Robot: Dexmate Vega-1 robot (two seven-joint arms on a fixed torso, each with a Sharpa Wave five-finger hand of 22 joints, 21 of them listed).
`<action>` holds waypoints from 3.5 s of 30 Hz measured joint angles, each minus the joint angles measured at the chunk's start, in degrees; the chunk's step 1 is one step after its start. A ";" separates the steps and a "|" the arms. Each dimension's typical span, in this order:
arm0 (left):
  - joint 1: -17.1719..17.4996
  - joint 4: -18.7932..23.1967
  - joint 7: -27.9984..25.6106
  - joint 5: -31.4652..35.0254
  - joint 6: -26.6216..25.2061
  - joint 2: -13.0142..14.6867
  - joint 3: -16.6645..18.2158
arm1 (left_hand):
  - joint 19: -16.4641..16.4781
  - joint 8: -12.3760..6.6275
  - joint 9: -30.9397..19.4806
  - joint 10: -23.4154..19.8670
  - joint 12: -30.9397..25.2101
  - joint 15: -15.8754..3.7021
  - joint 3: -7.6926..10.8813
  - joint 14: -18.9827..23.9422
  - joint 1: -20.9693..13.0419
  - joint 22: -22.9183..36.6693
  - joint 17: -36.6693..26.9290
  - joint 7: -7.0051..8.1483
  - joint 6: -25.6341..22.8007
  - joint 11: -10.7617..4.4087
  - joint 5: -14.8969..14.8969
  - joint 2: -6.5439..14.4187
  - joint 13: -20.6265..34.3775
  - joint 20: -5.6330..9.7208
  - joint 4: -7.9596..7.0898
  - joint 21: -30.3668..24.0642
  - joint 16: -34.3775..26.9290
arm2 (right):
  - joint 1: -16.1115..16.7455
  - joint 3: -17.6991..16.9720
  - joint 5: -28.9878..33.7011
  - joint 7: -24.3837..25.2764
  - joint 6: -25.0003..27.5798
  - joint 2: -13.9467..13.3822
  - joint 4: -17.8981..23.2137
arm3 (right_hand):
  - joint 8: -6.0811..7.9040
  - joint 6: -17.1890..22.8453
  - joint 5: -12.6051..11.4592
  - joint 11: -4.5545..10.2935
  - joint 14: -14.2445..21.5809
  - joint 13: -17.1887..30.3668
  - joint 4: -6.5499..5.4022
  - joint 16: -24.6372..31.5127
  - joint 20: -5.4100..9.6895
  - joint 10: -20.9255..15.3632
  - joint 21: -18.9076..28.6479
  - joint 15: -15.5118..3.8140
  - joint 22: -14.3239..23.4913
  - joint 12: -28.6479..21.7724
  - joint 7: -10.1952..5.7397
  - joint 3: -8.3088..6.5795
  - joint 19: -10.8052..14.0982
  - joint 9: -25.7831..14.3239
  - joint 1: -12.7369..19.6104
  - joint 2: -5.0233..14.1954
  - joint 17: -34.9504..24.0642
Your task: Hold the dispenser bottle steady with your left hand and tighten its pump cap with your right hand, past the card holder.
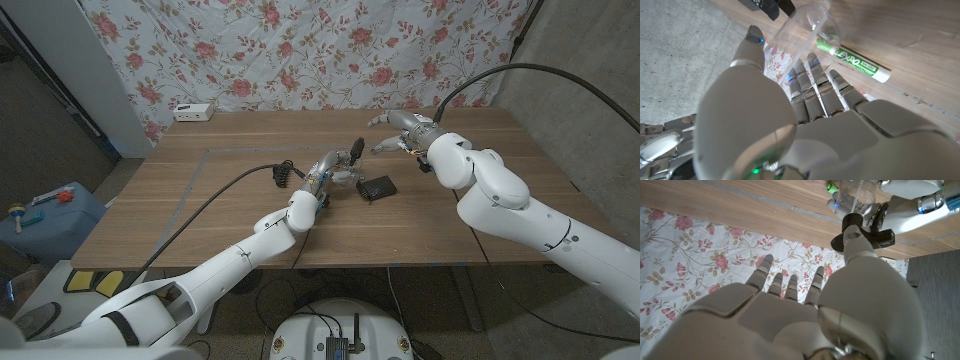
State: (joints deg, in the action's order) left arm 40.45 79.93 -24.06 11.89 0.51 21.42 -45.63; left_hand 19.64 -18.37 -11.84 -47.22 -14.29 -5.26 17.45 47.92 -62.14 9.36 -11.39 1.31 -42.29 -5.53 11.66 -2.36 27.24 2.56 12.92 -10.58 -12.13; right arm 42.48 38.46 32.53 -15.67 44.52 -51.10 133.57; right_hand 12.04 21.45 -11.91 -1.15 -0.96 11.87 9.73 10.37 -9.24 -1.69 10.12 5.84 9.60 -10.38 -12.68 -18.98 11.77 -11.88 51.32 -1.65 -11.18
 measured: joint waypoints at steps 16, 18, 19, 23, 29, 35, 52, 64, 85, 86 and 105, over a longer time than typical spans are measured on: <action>-0.16 -0.30 0.13 0.04 -0.08 -0.21 -0.25 | 0.00 0.13 0.00 0.00 0.21 0.00 0.00 0.00 0.00 0.00 0.00 0.00 0.00 0.00 0.00 0.00 -0.01 0.00 0.00 0.00 0.20 | -3.58 1.03 -2.89 -3.20 -2.41 -1.12 -0.05 | -0.21 -0.81 0.00 -0.09 -3.57 0.00 -0.01 0.00 -0.49 4.38 0.00 1.15 0.00 0.00 0.19 -0.95 -1.72 -0.19 2.92 0.38 -0.01; -0.16 -0.30 0.13 0.05 -0.09 -0.22 -0.27 | 0.00 0.21 0.00 0.00 0.22 0.00 0.00 0.00 0.00 0.00 0.00 0.00 0.00 0.00 0.00 0.00 -0.01 0.00 0.00 0.00 0.21 | -4.06 1.32 -3.07 -3.83 -2.59 -1.13 -0.10 | -0.21 -0.81 0.00 -0.16 -3.69 0.00 -0.01 0.00 -0.49 4.73 0.00 1.02 0.00 0.00 0.19 -0.95 -1.71 -0.26 3.22 0.68 -0.01; -0.16 -0.30 0.13 0.05 -0.09 -0.22 -0.27 | 0.00 0.25 0.00 0.00 0.23 -0.01 0.00 0.00 0.00 0.00 0.00 0.00 0.00 0.00 0.00 0.00 -0.01 0.00 0.00 0.00 0.21 | -4.21 1.41 -3.09 -3.95 -2.62 -1.13 -0.14 | -0.21 -0.81 0.00 -0.20 -3.73 0.00 -0.01 0.00 -0.49 4.89 0.00 1.06 0.01 0.00 0.19 -0.95 -1.71 -0.26 3.23 0.69 -0.01; -0.16 -0.30 0.13 0.06 -0.16 -0.22 -0.28 | 0.00 0.31 0.00 0.00 0.24 -0.01 0.00 0.00 0.00 0.00 0.00 0.00 0.00 0.00 0.00 0.00 0.27 0.00 0.00 0.00 0.21 | -5.10 2.02 -3.23 -4.70 -2.80 -1.13 -0.33 | -0.21 -0.76 0.00 -0.13 -4.30 0.00 -0.24 0.00 -0.49 5.64 0.00 1.23 0.01 0.00 0.14 -1.18 -1.71 -0.26 3.44 0.91 -0.01; -0.15 -0.19 0.12 0.10 -0.19 -0.22 -0.31 | 0.00 0.35 0.00 0.00 0.37 -0.01 0.00 0.00 0.00 0.00 0.00 0.00 0.00 0.00 0.00 0.00 0.27 0.00 0.00 0.00 0.22 | -6.37 2.96 -3.28 -6.82 -2.85 -1.08 -0.66 | 0.05 -0.25 0.00 -0.19 -5.02 -0.01 -0.24 0.01 -0.27 6.32 0.00 1.55 0.01 0.00 0.09 -1.18 -2.32 -0.26 4.06 1.05 -0.02; 0.04 0.06 0.04 0.19 -0.19 -0.20 -0.34 | 0.00 0.51 0.01 0.00 0.42 -0.11 -0.01 0.10 0.00 0.00 0.00 0.00 0.00 0.00 0.00 0.00 0.26 0.00 0.00 0.00 0.16 | -7.96 4.30 -2.71 -9.21 -2.02 -0.83 -1.01 | 0.05 -0.04 0.00 -0.17 -5.73 -0.01 -0.24 0.00 -0.63 7.37 0.00 1.62 0.01 0.00 -0.12 -1.18 -2.68 -0.25 4.05 1.06 -0.02; 0.33 0.45 -0.09 0.34 -0.21 -0.10 -0.38 | 0.00 0.07 0.01 0.00 0.45 -0.27 -0.07 0.08 0.00 0.00 0.23 0.00 0.00 0.00 0.00 0.00 0.26 0.00 -0.07 0.00 -0.02 | -11.24 7.20 -0.56 -14.12 -0.48 0.02 -1.68 | 0.05 0.00 0.23 -0.43 -6.25 -0.01 -0.91 0.08 -0.12 7.99 0.00 1.73 0.01 0.00 -0.06 -1.35 -3.37 -0.25 3.46 1.30 -0.17; 0.49 0.81 -0.05 0.46 -0.22 0.06 -0.39 | 0.00 0.07 0.01 0.00 0.47 -0.26 -0.23 0.10 0.00 0.00 0.24 0.00 0.00 0.00 0.00 0.00 0.55 0.00 -0.23 0.00 0.00 | -12.77 8.74 0.84 -17.10 0.85 0.68 -2.03 | 0.27 1.08 0.51 -0.49 -6.75 -0.01 -1.69 0.46 0.34 8.66 0.00 0.77 0.01 -0.14 -0.01 -1.14 -3.74 -0.24 2.10 2.20 -0.43; 0.99 1.41 0.02 0.74 -0.43 0.21 -0.45 | 0.00 -0.15 0.01 0.00 0.64 -0.10 -0.47 0.30 0.00 0.00 0.48 0.00 0.00 0.00 -0.22 0.00 0.37 0.00 -0.47 0.00 0.20 | -16.30 12.37 5.55 -23.85 4.97 1.84 -2.19 | 0.27 1.28 1.55 -0.40 -6.92 -0.02 -3.28 0.68 1.78 9.19 0.30 0.61 0.01 -0.67 0.20 0.10 -3.53 -0.23 -0.93 2.67 -0.42; 1.01 1.43 0.04 0.74 -0.47 0.21 -0.45 | 0.00 -0.15 0.01 0.00 0.64 -0.10 -0.47 0.30 0.00 0.00 0.48 0.00 0.00 0.00 -0.22 0.00 0.37 0.00 -0.47 0.00 0.20 | -16.42 12.45 5.72 -24.10 5.16 1.88 -2.19 | 0.27 1.50 1.55 -0.41 -6.92 -0.01 -3.27 0.68 1.87 9.18 0.30 0.61 0.01 -0.67 0.41 0.09 -3.44 -0.23 -1.23 2.95 -0.42; 1.06 1.75 0.44 0.79 -0.97 0.29 -0.52 | 0.00 -0.15 0.01 0.00 0.81 -0.19 -0.47 0.21 0.00 0.00 0.62 0.00 0.00 -0.01 -0.44 0.00 0.38 0.00 -0.47 0.00 -0.01 | -16.23 12.23 6.57 -24.89 6.27 2.24 -1.95 | 2.73 8.66 1.99 -1.09 -5.99 -0.02 -5.39 1.11 2.59 6.99 0.30 0.92 0.01 -1.67 0.36 2.23 -2.71 -0.77 -7.56 2.65 -0.42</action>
State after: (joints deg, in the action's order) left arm 41.51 81.68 -23.62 12.68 -0.46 21.72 -46.15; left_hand 19.64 -18.52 -11.83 -47.22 -13.47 -5.45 16.97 48.14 -62.14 9.36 -10.76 1.31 -42.29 -5.54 11.22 -2.36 27.62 2.56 12.45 -10.58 -12.14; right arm 26.25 50.69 39.10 -40.56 50.79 -48.86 131.62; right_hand 14.77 30.12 -9.92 -2.24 -6.95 11.85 4.34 11.48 -6.65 5.31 10.42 6.75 9.61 -12.05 -12.32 -16.75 9.06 -12.66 43.77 1.01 -11.59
